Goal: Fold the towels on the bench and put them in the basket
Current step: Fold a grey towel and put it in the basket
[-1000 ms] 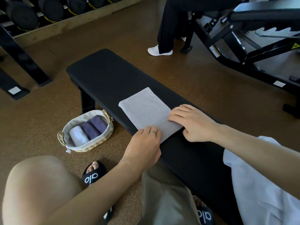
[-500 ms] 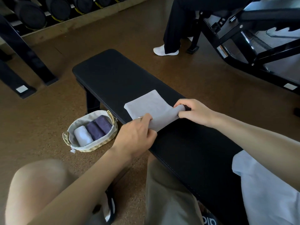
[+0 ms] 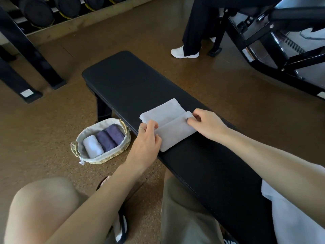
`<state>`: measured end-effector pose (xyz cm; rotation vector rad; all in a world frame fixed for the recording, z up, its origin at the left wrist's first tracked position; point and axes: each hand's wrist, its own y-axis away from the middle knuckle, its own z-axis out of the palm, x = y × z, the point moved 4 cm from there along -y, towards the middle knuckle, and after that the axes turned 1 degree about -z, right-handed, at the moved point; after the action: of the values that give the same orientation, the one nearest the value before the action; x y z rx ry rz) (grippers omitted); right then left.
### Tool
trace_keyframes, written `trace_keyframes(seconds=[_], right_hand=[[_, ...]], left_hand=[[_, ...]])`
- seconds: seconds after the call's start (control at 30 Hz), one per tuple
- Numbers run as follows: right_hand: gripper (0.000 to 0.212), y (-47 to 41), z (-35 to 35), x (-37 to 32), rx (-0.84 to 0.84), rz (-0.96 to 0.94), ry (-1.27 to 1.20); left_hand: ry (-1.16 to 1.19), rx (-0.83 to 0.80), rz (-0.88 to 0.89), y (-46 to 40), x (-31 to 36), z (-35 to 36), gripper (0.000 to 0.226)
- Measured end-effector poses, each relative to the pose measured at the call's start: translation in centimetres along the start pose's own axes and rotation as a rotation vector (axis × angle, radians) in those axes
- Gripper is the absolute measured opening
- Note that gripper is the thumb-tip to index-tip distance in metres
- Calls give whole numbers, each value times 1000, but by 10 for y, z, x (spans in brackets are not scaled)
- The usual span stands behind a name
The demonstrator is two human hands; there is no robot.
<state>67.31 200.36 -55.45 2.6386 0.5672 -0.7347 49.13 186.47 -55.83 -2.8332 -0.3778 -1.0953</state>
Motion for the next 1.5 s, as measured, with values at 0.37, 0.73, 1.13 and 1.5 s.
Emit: trace_keyframes(seconds=[0.37,0.73,1.13,1.5], right_hand=[[23,10,2,-20,313,-616,414],[58,16,-3,-13,22,-738,546],[17,-19,-19,-25,-187,-253,-96],[37,-50,3,-33,-146,85,-190]], left_hand=[[-745,107,556,-2,34,0,33],[-807,14,518,8,33,15,37],[-207,5,152,-19,18,-33,23],[122,51,-299,-41,-34,-30,17]])
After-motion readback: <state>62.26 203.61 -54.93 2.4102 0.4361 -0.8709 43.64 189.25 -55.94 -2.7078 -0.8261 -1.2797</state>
